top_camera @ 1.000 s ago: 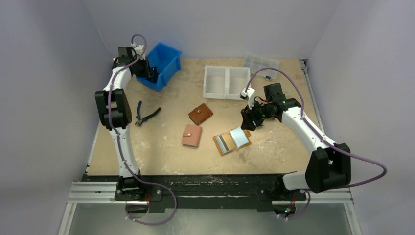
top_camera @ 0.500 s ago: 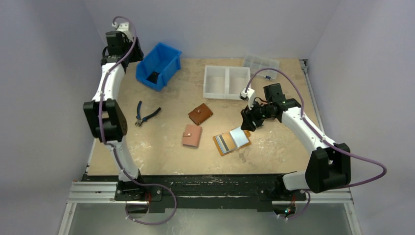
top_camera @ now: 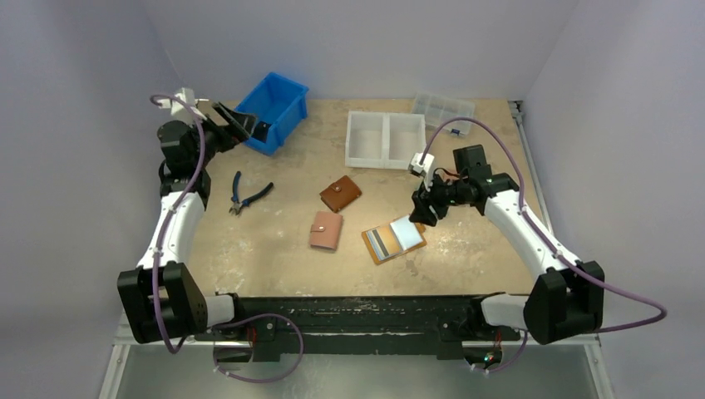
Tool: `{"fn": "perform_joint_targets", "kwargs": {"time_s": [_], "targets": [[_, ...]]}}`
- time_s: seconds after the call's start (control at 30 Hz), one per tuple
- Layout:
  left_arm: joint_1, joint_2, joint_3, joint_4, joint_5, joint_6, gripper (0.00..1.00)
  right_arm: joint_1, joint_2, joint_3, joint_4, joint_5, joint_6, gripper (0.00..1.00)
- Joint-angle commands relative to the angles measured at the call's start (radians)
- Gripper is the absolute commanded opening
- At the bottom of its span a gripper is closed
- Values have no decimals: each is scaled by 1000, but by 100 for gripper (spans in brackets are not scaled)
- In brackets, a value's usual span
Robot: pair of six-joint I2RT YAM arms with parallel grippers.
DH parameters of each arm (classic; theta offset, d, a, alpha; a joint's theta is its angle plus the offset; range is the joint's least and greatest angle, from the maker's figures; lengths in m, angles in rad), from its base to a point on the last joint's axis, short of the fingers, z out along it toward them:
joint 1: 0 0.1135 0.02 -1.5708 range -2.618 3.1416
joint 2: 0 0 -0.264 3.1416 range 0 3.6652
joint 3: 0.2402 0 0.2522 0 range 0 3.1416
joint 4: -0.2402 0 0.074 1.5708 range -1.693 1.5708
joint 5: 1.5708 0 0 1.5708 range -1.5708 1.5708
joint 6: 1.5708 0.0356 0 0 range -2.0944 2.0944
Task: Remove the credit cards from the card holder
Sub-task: Place the credit card in the storage box, then remove the credit card from the card holder.
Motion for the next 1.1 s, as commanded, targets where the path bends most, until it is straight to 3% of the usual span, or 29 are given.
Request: {"fn": "perform_joint_targets", "kwargs": {"time_s": [0.0, 0.07, 0.23, 0.5, 0.77, 1.07], "targets": [[-4, 4, -85, -3, 366, -172, 95, -1, -80, -30, 3, -71, -80, 59], [-21, -34, -144, -15, 429, -162, 94, -2, -112, -48, 21, -82, -96, 60], [-163, -208, -215, -127, 316, -64, 96, -6, -141, -65, 24, -116, -137, 62], [-343, -361, -338, -211, 211, -43, 96, -10, -149, -77, 26, -118, -153, 63], [-533, -451, -483, -128, 102, -150, 96, -14, -159, -88, 10, -147, -194, 65], [-740, -376, -551, 6, -1, -213, 96, -20, -162, -102, 5, -162, -229, 65]]}}
